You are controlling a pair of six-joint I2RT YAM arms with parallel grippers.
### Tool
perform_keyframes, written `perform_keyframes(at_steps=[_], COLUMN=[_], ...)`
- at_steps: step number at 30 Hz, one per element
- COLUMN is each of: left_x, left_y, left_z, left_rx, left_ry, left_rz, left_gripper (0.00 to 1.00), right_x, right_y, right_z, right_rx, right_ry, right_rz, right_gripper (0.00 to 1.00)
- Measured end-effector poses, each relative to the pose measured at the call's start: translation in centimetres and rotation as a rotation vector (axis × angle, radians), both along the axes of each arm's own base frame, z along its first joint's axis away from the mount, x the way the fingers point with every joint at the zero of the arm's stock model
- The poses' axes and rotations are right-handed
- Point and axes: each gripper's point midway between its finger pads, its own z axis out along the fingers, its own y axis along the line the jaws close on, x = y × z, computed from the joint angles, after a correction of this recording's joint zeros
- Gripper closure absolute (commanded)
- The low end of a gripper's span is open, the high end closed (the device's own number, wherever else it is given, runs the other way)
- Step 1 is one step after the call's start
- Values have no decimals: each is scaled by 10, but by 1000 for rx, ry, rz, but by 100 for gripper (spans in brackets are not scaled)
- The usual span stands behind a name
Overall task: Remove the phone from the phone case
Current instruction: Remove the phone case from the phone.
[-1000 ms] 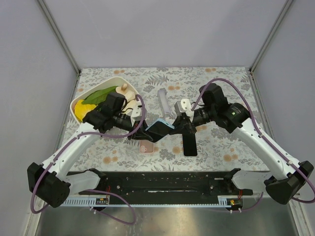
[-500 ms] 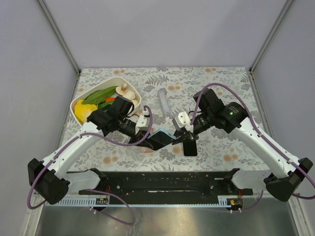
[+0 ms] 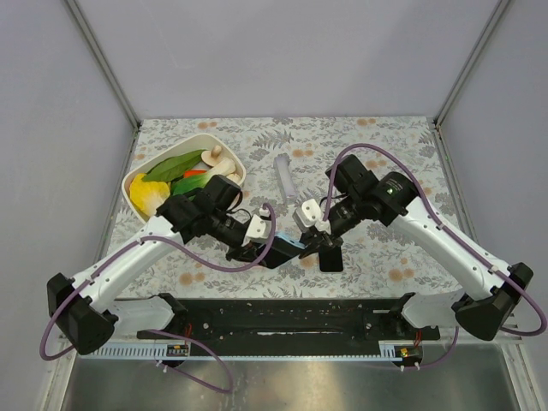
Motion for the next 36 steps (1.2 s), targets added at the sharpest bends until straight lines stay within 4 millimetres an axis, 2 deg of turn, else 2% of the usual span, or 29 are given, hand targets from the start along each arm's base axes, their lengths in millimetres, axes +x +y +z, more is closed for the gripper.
perform_keyframes(at_steps=[24, 31, 36], left_x=[4, 13, 21], left_y=[5, 10, 12], left_z=[-5, -10, -7], left_rx=[99, 144, 149], left_ry=[-191, -206, -201], left_rz=[-52, -6, 51], left_gripper=[100, 100, 100], right_x=[-6, 7, 20], right_y=[3, 11, 14], right_z=[-5, -7, -2], right_rx=[-6, -33, -15], right_ry=[-8, 57, 123], right_rz=[106, -33, -169], right_gripper=[100, 100, 96])
